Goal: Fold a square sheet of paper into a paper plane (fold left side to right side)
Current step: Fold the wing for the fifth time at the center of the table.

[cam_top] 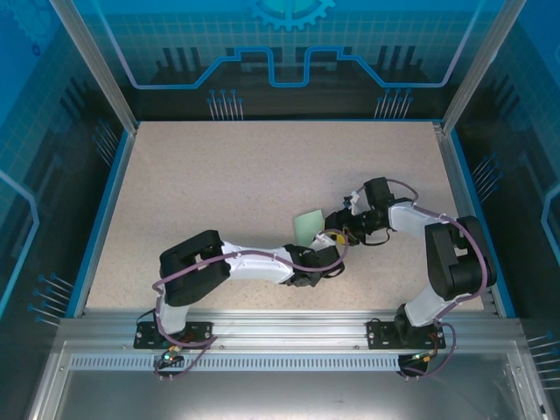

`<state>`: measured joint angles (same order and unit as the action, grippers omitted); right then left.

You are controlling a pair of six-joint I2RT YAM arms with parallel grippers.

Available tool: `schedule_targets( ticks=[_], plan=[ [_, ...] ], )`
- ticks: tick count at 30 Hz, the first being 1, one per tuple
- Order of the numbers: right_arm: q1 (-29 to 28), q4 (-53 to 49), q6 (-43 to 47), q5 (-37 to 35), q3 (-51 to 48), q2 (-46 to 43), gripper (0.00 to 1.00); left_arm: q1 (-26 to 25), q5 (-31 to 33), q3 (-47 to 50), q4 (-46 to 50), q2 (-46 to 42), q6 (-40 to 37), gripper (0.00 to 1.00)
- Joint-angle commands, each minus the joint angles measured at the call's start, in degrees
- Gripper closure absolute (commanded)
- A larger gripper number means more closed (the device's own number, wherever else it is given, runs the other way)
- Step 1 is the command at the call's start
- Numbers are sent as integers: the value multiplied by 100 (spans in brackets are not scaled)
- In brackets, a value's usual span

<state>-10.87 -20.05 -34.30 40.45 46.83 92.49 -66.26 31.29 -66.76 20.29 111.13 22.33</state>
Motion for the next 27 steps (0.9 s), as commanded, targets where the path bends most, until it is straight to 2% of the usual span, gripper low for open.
schedule_targets(
  ticks=[1, 4, 14, 24, 27],
  plan=[
    [198, -174, 108, -11, -63, -185, 43, 67, -133, 236, -150, -164, -14, 58],
    [235, -95, 61, 50, -146, -209, 40, 96, -228, 364, -279, -254, -4, 58],
    [-74, 390, -173, 276, -26, 20, 41, 157, -365, 624, -521, -458, 0, 58],
    [-195, 705, -74, 238, 142, 537, 46, 265, -526, 961, -824, -713, 39, 58],
    [-199, 912, -41, 342, 193, 726, 51, 287, -561, 1005, -876, -750, 37, 58]
  ],
)
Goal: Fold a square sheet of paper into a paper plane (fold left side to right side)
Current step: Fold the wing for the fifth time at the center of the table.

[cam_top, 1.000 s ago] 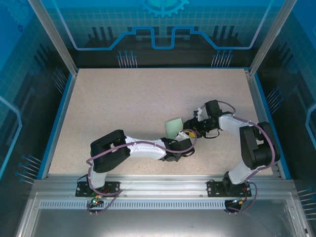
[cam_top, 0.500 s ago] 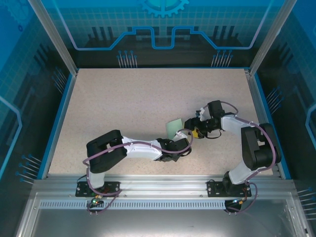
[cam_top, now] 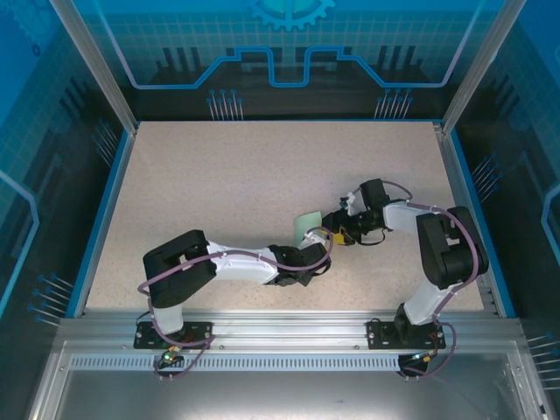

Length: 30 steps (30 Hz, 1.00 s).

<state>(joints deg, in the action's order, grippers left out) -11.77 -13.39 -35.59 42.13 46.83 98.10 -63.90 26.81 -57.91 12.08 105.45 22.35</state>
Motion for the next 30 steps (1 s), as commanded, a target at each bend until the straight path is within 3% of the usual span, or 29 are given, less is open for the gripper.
schedule_targets(
  ticks=[1, 20, 24, 30],
  plan=[
    [-107, 332, 96, 268, 212, 234, 53, 44, -112, 122, -56, -187, 33, 58],
    [-167, -137, 665, -70, 959, 614, 56, 57, -114, 131, -65, -195, -5, 58],
    [-186, -225, 733, -82, 950, 650, 64, 53, -114, 122, -72, -226, -22, 57],
    [-195, -415, 712, -186, 926, 522, 92, 45, -136, 113, -17, -429, -146, 49]
  ],
)
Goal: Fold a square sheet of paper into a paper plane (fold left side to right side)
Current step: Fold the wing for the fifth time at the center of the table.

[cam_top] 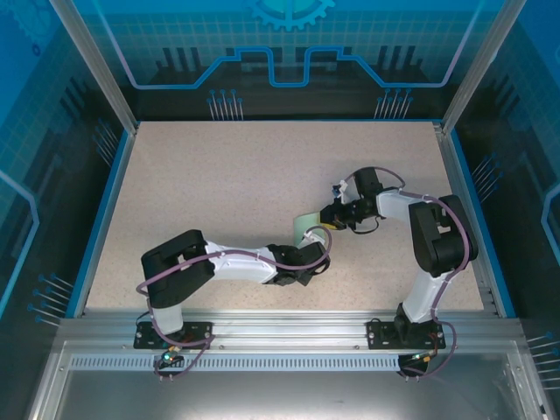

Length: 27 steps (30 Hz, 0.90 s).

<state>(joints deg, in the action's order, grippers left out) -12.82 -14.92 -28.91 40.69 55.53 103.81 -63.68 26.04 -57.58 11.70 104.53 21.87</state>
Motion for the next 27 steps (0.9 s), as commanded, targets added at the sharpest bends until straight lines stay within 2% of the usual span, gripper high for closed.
schedule_targets(
  ticks=[1, 5, 12, 20, 27],
  plan=[
    [-96, -337, 36, -81, 67, -102, 95, 14, -64, 85, 34, -414, -159, 45],
    [-98, -603, -38, -245, 72, -307, 98, -150, 15, 42, 184, -625, -448, 34],
    [-116, -780, -256, -218, 90, -362, 99, -319, 165, -411, 663, -257, -458, 30],
    [-143, -785, -385, -211, 116, -328, 99, -374, 608, -951, 1188, 218, -295, 30],
    [-155, -785, -466, -229, 110, -309, 99, -382, 920, -1269, 1660, 639, 66, 37]
  ],
)
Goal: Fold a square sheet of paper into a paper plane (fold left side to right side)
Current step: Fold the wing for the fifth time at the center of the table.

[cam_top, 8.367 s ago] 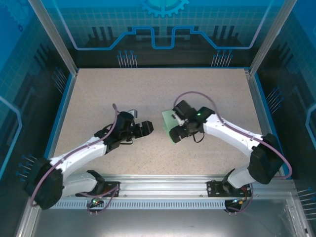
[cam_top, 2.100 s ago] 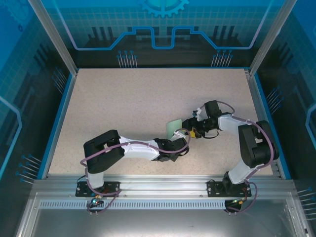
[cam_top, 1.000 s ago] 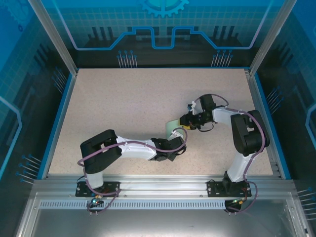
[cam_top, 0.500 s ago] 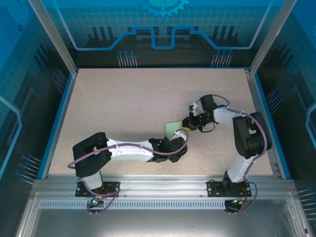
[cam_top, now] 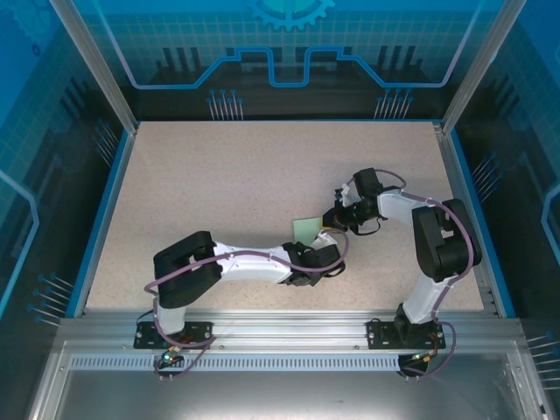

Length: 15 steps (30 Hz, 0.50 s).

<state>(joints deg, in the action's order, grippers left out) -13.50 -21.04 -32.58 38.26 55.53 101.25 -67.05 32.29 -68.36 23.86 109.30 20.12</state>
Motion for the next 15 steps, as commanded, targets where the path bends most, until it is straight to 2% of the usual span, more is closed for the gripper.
schedule_targets(
  ticks=[1, 8, 15],
  plan=[
    [-91, -177, -113, 10, 116, -44, 99, -60, 350, -216, 485, 200, 275, 39],
    [-84, -266, -127, -106, 147, -1, 98, -67, 410, -230, 568, 303, 388, 51],
    [-107, -347, -117, -231, 193, 39, 98, -74, 365, -217, 518, 303, 379, 55]
  ],
)
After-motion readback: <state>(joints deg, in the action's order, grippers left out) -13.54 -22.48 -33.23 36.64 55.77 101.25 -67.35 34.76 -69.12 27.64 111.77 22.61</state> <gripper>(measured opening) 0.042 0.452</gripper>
